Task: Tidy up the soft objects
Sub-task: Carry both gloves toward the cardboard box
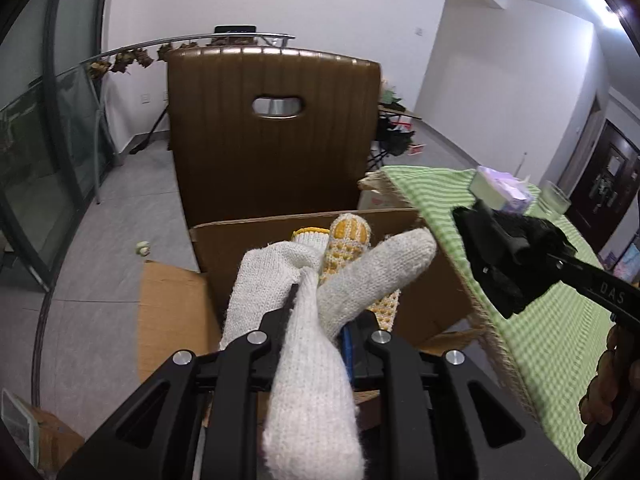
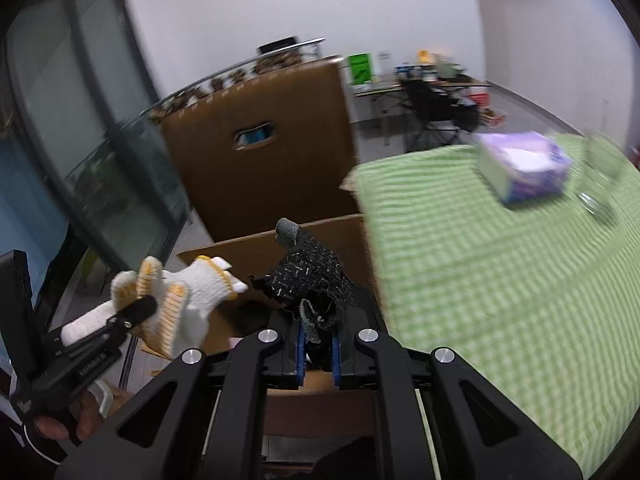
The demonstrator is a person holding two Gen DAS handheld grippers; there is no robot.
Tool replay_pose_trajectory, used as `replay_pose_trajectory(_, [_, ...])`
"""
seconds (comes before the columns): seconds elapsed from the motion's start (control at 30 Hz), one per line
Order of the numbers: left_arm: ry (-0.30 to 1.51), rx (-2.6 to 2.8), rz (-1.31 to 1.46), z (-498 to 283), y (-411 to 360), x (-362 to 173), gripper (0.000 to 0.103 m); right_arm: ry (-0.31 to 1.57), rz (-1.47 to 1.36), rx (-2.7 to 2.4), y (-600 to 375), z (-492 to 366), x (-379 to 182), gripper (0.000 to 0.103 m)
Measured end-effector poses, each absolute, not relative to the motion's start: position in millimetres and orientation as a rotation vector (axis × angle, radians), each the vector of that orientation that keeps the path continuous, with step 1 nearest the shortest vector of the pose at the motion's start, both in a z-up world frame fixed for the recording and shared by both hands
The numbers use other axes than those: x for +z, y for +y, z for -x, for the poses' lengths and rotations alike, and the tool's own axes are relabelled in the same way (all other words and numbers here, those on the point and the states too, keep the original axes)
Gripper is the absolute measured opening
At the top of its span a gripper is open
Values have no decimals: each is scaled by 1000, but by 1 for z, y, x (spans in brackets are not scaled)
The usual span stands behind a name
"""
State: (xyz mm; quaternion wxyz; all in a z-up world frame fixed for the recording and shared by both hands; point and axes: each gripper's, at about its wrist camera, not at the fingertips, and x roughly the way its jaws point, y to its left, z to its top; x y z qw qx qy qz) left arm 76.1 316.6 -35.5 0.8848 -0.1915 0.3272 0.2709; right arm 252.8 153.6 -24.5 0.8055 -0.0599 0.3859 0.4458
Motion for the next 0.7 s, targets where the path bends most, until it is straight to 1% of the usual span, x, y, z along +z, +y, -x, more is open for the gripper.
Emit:
replay_pose_trajectory(0.23, [708,592,421,-77,332,-50,15,837,185,980,186,-252,-28,9])
replay_pose_trajectory(0.37, [728,597,431,-81,337,-60,15,885,235,960,199,-254,-40,10])
replay_pose_trajectory(0.5, [827,573,449,-95,346,-79,18,954,307,928,218,-257,-58,10])
replay_pose_trajectory(0.67, [934,566,501,-105,359,-107,18,1048,401,888,242,-260,-85,10])
replay_pose_trajectory(0.7, [944,569,506,-106,360,-110,20,1065,415,885,246,-261,-91,10])
